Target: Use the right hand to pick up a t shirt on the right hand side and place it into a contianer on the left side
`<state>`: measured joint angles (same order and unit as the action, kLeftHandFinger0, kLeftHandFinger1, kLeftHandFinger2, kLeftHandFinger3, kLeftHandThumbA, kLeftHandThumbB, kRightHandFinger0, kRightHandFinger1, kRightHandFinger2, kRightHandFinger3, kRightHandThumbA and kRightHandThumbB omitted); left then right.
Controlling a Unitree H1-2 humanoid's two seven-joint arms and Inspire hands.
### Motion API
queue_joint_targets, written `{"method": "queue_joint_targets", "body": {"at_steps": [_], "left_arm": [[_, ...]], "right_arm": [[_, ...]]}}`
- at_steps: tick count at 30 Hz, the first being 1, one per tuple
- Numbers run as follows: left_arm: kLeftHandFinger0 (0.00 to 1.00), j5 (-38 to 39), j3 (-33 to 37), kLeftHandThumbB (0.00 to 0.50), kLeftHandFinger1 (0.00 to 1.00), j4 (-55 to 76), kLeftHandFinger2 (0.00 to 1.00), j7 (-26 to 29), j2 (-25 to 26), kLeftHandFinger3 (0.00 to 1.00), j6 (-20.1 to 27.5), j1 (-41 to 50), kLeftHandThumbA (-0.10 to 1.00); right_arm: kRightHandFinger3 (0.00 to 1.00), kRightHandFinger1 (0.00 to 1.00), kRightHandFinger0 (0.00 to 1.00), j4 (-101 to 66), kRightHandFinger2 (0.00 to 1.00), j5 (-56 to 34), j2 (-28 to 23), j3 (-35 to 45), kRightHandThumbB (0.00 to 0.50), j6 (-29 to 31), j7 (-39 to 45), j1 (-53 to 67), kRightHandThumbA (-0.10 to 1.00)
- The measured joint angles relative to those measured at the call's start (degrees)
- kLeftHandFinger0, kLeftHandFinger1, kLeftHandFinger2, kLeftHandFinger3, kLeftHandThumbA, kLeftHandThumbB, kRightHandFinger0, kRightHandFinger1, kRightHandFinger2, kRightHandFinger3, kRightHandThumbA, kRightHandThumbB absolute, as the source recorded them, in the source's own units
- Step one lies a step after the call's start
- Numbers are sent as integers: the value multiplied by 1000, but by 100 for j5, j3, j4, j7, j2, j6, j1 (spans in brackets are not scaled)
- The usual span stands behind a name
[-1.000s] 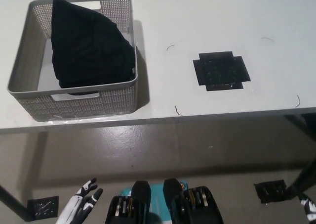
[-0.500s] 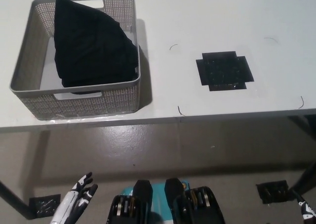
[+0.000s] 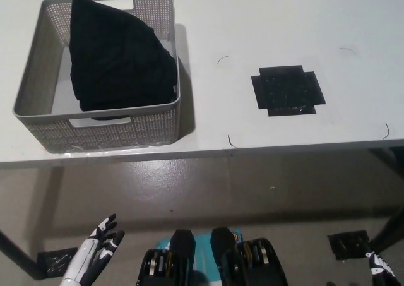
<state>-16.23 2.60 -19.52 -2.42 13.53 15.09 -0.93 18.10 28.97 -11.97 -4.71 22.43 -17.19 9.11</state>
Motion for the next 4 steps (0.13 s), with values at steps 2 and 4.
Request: {"method": "queue_joint_targets", "body": {"at_steps": [2, 4], "left_arm": [[911, 0, -4, 380, 917, 5, 1000, 0, 3, 1000, 0, -1, 979], [912, 0, -4, 379, 918, 5, 1000, 0, 5, 1000, 0, -9, 978]], "right_arm": [[1000, 1000, 1000, 92, 1000, 35, 51, -40, 227, 0, -22, -110, 774], [1000, 1000, 1000, 180, 1000, 49, 76, -66, 226, 0, -28, -201, 770]]}}
